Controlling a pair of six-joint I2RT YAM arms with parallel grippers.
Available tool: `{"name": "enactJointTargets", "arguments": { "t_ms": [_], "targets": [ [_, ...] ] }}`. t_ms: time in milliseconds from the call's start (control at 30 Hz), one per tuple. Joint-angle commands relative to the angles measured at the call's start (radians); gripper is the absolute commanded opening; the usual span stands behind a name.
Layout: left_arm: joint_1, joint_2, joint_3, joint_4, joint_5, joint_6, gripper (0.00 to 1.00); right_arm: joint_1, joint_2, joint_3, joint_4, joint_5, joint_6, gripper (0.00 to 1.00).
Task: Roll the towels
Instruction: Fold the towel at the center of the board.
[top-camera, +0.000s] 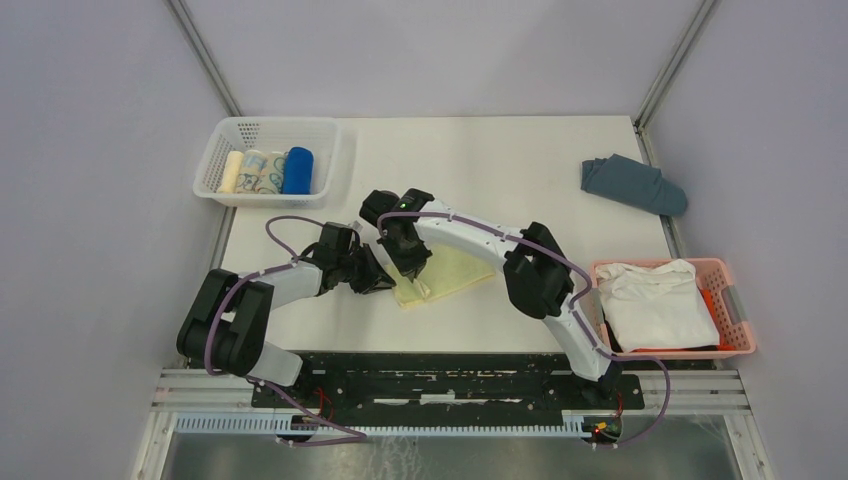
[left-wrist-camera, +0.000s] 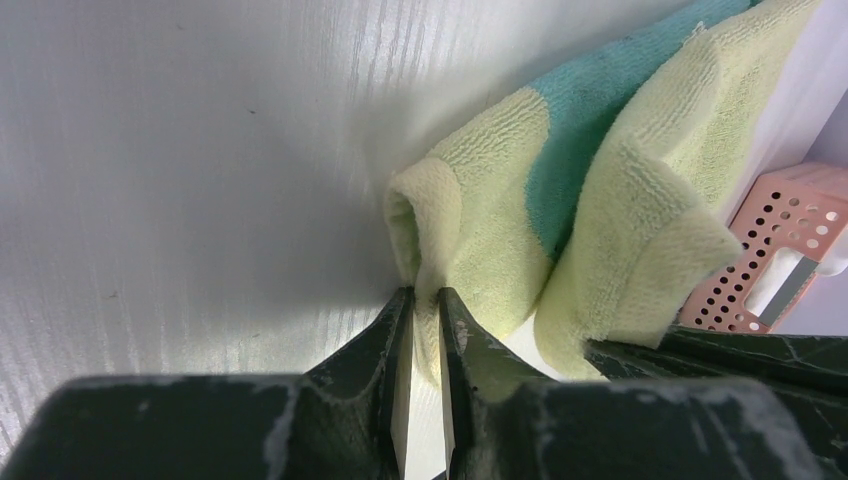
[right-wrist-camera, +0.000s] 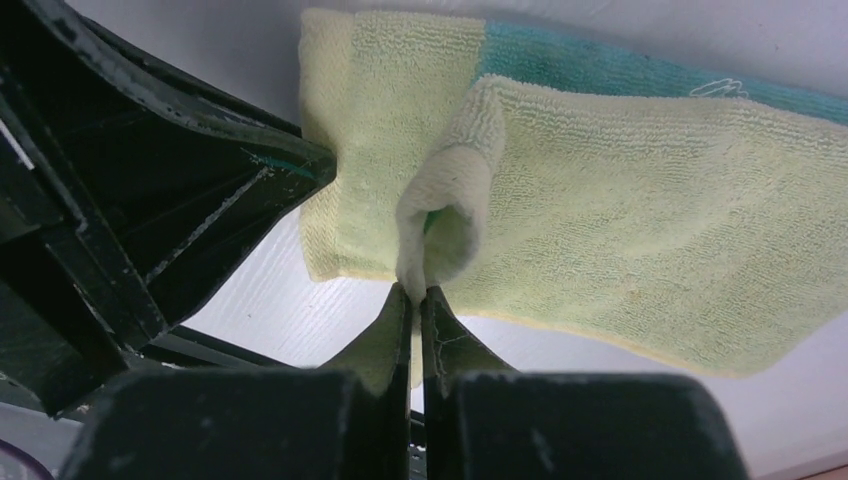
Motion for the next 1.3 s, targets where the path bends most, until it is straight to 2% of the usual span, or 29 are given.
{"name": "enactJointTargets", "arguments": {
  "t_ms": [0,433,633,767,867,1033,1133,1267],
  "targets": [
    [-0.008,0.002,-0.004,0.038,0.014,-0.032,0.22,0.005,0.004,0.052,0.028,0.003,0.031,0.06],
    [-0.011,-0.001,-0.003,0.032,0.006,-0.033,0.22,0.005,0.029,0.053,0.046,-0.013,0.033,0.1],
    [-0.011,-0.016,0.0,0.013,-0.014,-0.032,0.25,0.004,-0.006,0.0,0.098,-0.068,0.009,0.26],
    [-0.011,-0.035,-0.004,-0.001,-0.034,-0.036,0.27,0.004,-0.089,-0.069,0.172,-0.095,-0.013,0.3],
    [-0.011,-0.056,0.002,-0.037,-0.068,-0.034,0.3,0.004,-0.145,-0.106,0.166,-0.067,-0.047,0.36],
    [-0.01,-0.153,0.021,-0.151,-0.182,-0.017,0.41,-0.05,-0.316,-0.287,0.242,-0.06,-0.078,0.41],
    [-0.009,-0.22,0.051,-0.223,-0.247,0.001,0.47,-0.136,-0.426,-0.442,0.347,-0.127,-0.068,0.43],
    [-0.022,-0.272,0.122,-0.284,-0.266,0.007,0.49,-0.278,-0.525,-0.642,0.484,-0.256,-0.041,0.43]
  ]
}}
